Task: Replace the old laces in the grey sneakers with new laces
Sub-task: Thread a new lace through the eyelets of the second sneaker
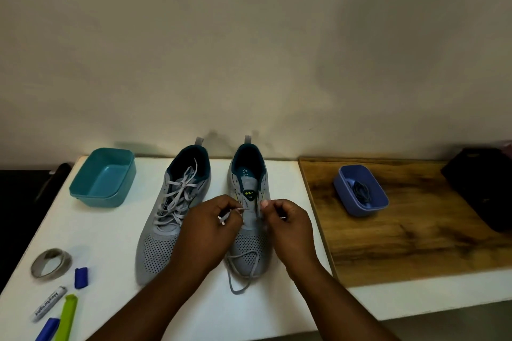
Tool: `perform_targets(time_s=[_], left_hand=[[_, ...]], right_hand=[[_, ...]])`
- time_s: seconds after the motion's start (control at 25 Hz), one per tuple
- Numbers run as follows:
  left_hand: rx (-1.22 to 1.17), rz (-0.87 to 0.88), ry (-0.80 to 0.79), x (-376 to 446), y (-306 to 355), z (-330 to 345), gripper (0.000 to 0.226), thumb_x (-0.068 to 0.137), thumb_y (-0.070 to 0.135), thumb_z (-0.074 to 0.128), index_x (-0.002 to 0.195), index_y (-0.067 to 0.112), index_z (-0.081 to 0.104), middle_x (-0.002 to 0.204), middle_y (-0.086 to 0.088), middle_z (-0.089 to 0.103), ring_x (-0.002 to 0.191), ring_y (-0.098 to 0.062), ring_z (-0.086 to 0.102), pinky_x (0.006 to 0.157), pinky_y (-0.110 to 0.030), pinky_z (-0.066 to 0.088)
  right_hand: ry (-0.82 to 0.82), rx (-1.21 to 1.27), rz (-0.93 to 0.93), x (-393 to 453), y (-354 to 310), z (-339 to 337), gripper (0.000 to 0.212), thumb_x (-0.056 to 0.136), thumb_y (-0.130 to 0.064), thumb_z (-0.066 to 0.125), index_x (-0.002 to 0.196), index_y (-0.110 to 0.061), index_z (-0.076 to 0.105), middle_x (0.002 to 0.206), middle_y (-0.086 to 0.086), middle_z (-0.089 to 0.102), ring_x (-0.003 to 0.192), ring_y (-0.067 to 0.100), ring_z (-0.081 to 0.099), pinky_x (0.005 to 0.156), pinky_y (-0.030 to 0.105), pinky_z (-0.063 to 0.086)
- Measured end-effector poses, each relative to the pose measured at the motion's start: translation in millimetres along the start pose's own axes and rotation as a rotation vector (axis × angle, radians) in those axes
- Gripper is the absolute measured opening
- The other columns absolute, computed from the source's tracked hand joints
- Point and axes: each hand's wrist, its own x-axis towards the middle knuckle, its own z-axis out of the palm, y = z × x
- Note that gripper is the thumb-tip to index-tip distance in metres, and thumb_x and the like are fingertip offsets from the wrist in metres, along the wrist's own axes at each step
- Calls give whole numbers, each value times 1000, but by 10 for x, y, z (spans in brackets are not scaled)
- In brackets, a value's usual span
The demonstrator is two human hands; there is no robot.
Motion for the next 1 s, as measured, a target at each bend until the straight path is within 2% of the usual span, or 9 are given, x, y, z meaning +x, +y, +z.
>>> perform_targets(time_s=[0.08,0.2,0.36,0.44,0.52,0.64,0.8,0.88,1.0], left_hand=[[-20,-40,-2,29,-28,27,7,93,30,68,91,31,75,86,21,71,87,7,66,72,-13,50],[50,14,7,36,-35,83,12,94,39,66,97,33,76,93,18,66,89,2,63,76,-20,49],[212,56,-7,78,-66,211,15,96,37,64,105,32,75,102,12,65,91,-2,60,79,-19,44],[249,65,-10,140,-59,280,17,96,34,64,109,32,75,105,9,69,93,-7,63,81,-22,46],[291,91,-31,200,-48,339,18,97,31,62,109,31,75,104,8,69,93,-10,64,79,-23,45],[339,101,-54,214,-56,383,17,98,33,59,108,32,73,105,9,68,99,-13,63,80,-26,41],[603,76,-64,212,-62,398,24,100,47,49,112,41,68,121,19,62,126,-14,41,96,-40,25],[649,83,-73,219,-44,392,25,100,48,48,114,43,68,125,19,61,132,-14,36,101,-43,19],[730,102,-76,202,-32,390,23,99,46,50,111,42,69,121,18,63,132,-15,38,103,-46,21]], right_hand=[[69,-239,-17,35,185,15,22,89,-50,73,95,-30,66,91,-12,68,85,6,64,73,24,53],[75,-407,-29,36,295,92,38,84,-59,73,102,-29,60,97,-15,61,89,3,59,72,16,48],[132,-481,-130,40,279,144,27,89,-53,67,97,-28,64,90,-13,63,81,4,59,70,20,49],[110,-421,-172,39,270,183,19,92,-42,65,83,-26,69,77,-12,66,72,6,62,67,28,53],[79,-285,-111,70,268,182,22,94,-31,65,75,-23,73,68,-8,68,66,8,65,65,34,56],[10,-88,39,90,274,127,22,96,-23,66,78,-22,78,73,-6,74,71,13,70,69,36,60],[-86,108,149,59,224,85,21,99,-16,65,86,-23,80,83,-5,78,80,10,74,70,20,58],[-109,138,174,48,208,84,20,100,-15,64,90,-21,80,86,-2,78,83,13,74,73,23,59],[-114,134,184,68,224,71,18,99,-15,64,92,-19,80,86,2,78,85,22,74,78,32,61]])
